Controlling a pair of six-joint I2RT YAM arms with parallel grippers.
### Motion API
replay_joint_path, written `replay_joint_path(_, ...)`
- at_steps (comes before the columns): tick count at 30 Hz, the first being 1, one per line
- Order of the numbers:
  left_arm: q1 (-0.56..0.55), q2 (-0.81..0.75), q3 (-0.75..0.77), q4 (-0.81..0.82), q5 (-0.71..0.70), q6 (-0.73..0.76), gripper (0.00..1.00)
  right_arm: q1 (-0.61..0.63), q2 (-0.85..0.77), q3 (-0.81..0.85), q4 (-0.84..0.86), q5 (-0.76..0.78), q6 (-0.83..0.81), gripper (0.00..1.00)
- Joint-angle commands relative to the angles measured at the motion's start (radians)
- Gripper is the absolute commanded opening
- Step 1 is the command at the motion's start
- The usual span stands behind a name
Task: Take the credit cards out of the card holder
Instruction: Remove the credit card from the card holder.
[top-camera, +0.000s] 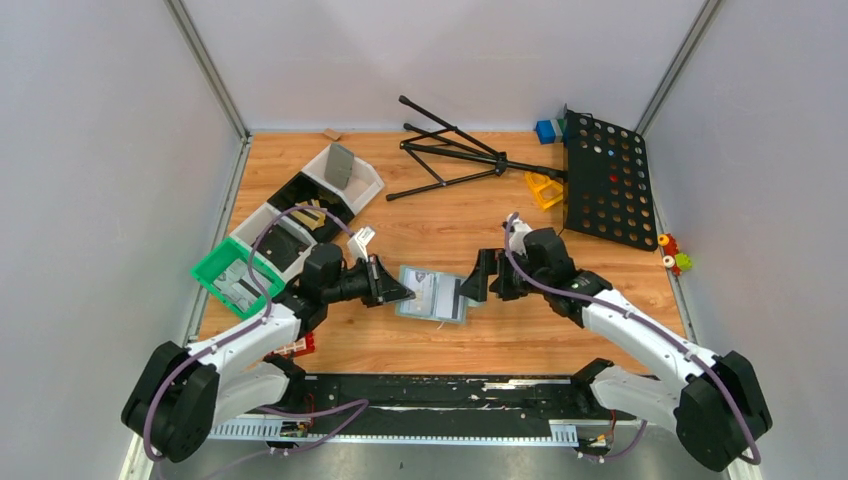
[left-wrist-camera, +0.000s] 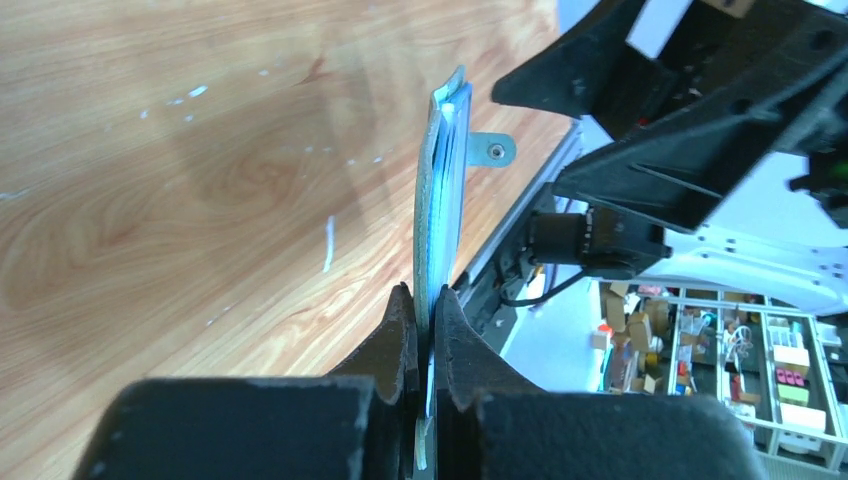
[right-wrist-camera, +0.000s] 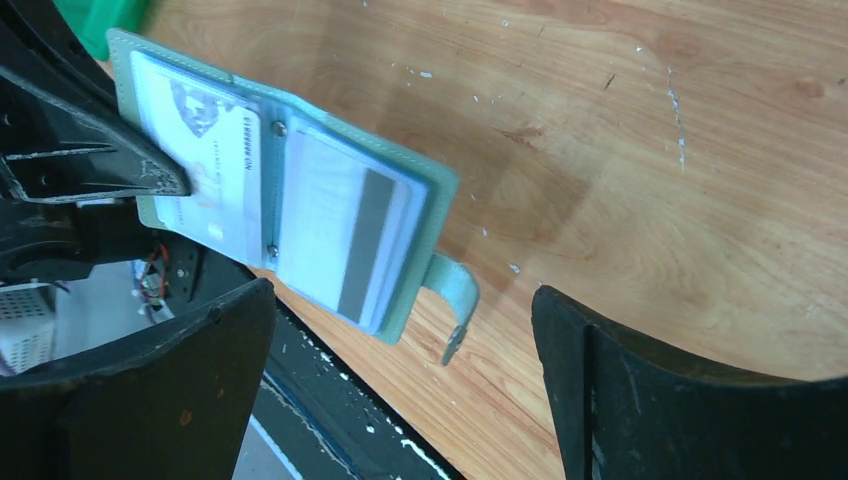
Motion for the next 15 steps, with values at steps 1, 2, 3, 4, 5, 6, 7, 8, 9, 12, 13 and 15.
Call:
replay_joint_path(1,-0.005,-0.074,-0.009,0.146,0.049,-0.107,0.00,-0.079,-0.059,-0.048,0.092,-0.203,0.040,1.00)
replay_joint_path(2,-0.005,-0.090,-0.014,0.157,0.042,-0.120,0.00,-0.098,-0.075,-0.066,0.118,-0.238,0.061,1.00)
replay_joint_path(3,-0.004,-0.103,-0.016,0.165,0.036,-0.140,0.00,-0.108,-0.093,-0.086,0.153,-0.271,0.083,1.00)
replay_joint_path(4,-0.004,-0.116,-0.019,0.174,0.032,-0.154,0.00,-0.116,-0.108,-0.106,0.193,-0.297,0.109,1.00)
replay_joint_path(5,-0.005,-0.127,-0.022,0.186,0.031,-0.166,0.00,-0.119,-0.123,-0.125,0.227,-0.314,0.134,1.00)
replay_joint_path(6,-0.004,-0.133,-0.025,0.199,0.035,-0.180,0.00,-0.123,-0.133,-0.139,0.256,-0.328,0.155,1.00)
replay_joint_path(7,-0.005,-0.136,-0.027,0.225,0.044,-0.196,0.00,-0.125,-0.139,-0.148,0.292,-0.340,0.169,1.00)
replay_joint_path(8,-0.005,-0.137,-0.029,0.248,0.053,-0.213,0.00,-0.127,-0.138,-0.153,0.319,-0.356,0.180,1.00)
replay_joint_path(9,-0.005,-0.136,-0.034,0.270,0.066,-0.228,0.00,-0.128,-0.134,-0.154,0.351,-0.383,0.194,1.00)
replay_joint_path(12,-0.005,-0.130,-0.045,0.337,0.093,-0.270,0.00,-0.129,-0.119,-0.163,0.457,-0.463,0.247,0.92)
replay_joint_path(13,-0.005,-0.128,-0.046,0.351,0.099,-0.278,0.00,-0.129,-0.116,-0.169,0.493,-0.482,0.269,0.88)
replay_joint_path(15,-0.004,-0.128,-0.048,0.361,0.106,-0.283,0.00,-0.129,-0.121,-0.176,0.533,-0.490,0.297,0.74)
